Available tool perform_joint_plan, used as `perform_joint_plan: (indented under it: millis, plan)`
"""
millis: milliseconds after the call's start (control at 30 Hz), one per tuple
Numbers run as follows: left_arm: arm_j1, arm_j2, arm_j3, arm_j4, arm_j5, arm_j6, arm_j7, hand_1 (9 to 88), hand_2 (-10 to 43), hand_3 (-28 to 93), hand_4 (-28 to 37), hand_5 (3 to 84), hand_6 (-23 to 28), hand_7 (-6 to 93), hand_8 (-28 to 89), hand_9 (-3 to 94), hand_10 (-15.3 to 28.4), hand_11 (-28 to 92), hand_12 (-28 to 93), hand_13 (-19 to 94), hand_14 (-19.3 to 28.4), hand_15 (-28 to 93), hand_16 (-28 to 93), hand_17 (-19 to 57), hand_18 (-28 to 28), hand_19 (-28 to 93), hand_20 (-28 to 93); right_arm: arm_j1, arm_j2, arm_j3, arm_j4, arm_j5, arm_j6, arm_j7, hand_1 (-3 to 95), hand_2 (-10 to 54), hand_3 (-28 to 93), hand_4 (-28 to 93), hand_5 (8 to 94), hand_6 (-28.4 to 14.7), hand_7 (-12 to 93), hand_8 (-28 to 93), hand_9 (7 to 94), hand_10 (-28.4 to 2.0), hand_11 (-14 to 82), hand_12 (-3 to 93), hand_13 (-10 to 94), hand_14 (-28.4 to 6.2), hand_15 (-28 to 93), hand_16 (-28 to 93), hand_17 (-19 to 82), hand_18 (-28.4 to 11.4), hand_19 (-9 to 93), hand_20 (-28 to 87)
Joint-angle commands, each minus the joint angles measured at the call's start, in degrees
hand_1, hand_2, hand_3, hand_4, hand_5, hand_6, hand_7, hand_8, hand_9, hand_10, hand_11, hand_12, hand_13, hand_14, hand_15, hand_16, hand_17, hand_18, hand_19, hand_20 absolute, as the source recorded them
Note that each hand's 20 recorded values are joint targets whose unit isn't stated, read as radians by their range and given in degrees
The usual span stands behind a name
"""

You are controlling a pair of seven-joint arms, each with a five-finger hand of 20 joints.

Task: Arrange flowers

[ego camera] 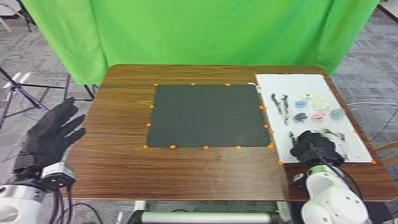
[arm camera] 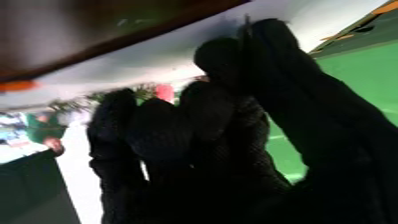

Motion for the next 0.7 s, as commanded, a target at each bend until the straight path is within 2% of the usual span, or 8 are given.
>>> perform_joint_plan:
  millis: [33,133,167,267,433,500,633,700]
  plan:
    - [3.02,1.59,-3.73,-1.27,0.01,0.74,-0.64,23.5,-2.6,69,-28.3,20.3,0.8,21.6,-11,18.6,9.0,10,19,13,12.4,18,5,-12.7,18.4,35,8,6.51,3.53,-4.14,0.30,9.56,5.21,-1.19,41.4,-9.5,87,-23,63.6,2.2,64,19,71.0,-10.3,62.9,60.9,65,-10.7,88,36,25,-21.4,82,51]
    - [4.80,2.45,-5.52,-1.53,0.28,0.36,-0.53,23.4,-2.6,69,-28.3,20.2,0.8,21.6,-11,18.6,9.0,10,19,13,12.4,18,5,-12.7,18.4,35,8,12.18,4.63,-7.27,0.16,15.72,6.31,-1.38,40.9,-9.5,86,-21,63.5,2.2,65,20,71.3,-10.4,63.7,60.8,66,-10.8,88,36,26,-21.6,83,51]
    - [5.45,2.52,-5.93,-1.81,0.56,0.67,-0.47,23.4,-2.7,69,-28.3,20.1,0.7,21.6,-11,18.6,9.0,10,19,13,12.4,18,5,-12.7,18.4,35,8,14.02,4.53,-8.41,0.20,16.59,6.02,-1.42,40.6,-9.5,86,-20,63.4,2.2,65,20,71.6,-10.4,64.0,60.6,66,-10.7,88,36,26,-21.6,83,51]
    - [6.54,2.51,-6.95,-2.21,0.29,0.87,-0.44,23.3,-2.9,70,-28.3,19.8,0.5,21.6,-11,18.4,8.9,10,19,12,12.1,17,6,-12.7,18.3,35,8,19.52,3.05,-12.79,1.04,16.16,6.94,-1.27,39.9,-9.5,86,-18,63.5,1.8,65,21,72.3,-10.7,64.5,60.6,67,-10.8,89,36,27,-22.2,84,52]
    - [6.85,2.41,-6.78,-2.45,0.32,0.27,-0.58,23.5,-2.9,70,-27.9,19.6,0.5,21.6,-11,18.2,8.8,9,19,12,11.9,16,6,-12.7,18.2,35,9,25.96,-1.50,-19.79,2.79,14.32,5.54,-0.98,38.0,-9.5,87,-15,64.9,1.7,65,23,73.4,-11.1,65.3,61.2,69,-11.1,89,36,28,-22.6,86,52]
    - [7.15,2.31,-6.74,-2.60,0.43,0.10,-0.23,23.5,-3.0,70,-27.8,19.6,0.5,21.6,-11,18.1,8.7,9,20,12,11.8,16,6,-12.7,18.2,35,9,27.41,-3.73,-22.21,3.59,13.81,4.22,-1.58,37.3,-9.5,88,-14,65.9,1.6,64,23,74.3,-11.2,65.9,60.7,70,-11.1,89,37,29,-23.0,86,52]
    - [7.36,3.29,-6.66,-2.32,-0.38,0.87,-0.15,23.6,-3.2,70,-27.9,19.4,0.4,21.6,-11,18.0,8.7,9,20,12,11.7,16,6,-12.7,18.2,34,9,30.01,-9.22,-27.52,7.16,9.62,-0.06,-1.98,36.7,-9.5,88,-13,67.2,1.1,64,24,75.3,-11.5,67.1,59.5,70,-11.3,90,38,29,-23.1,87,51]
    - [7.09,3.67,-6.59,-2.21,0.01,0.51,0.05,23.6,-3.2,70,-27.9,19.4,0.4,21.7,-11,18.0,8.7,9,20,12,11.7,16,6,-12.7,18.2,34,9,30.68,-11.18,-30.00,8.86,6.85,-2.47,-2.88,36.5,-9.5,88,-12,67.4,1.0,64,25,75.5,-11.5,67.3,59.5,71,-11.4,90,38,29,-23.3,88,51]
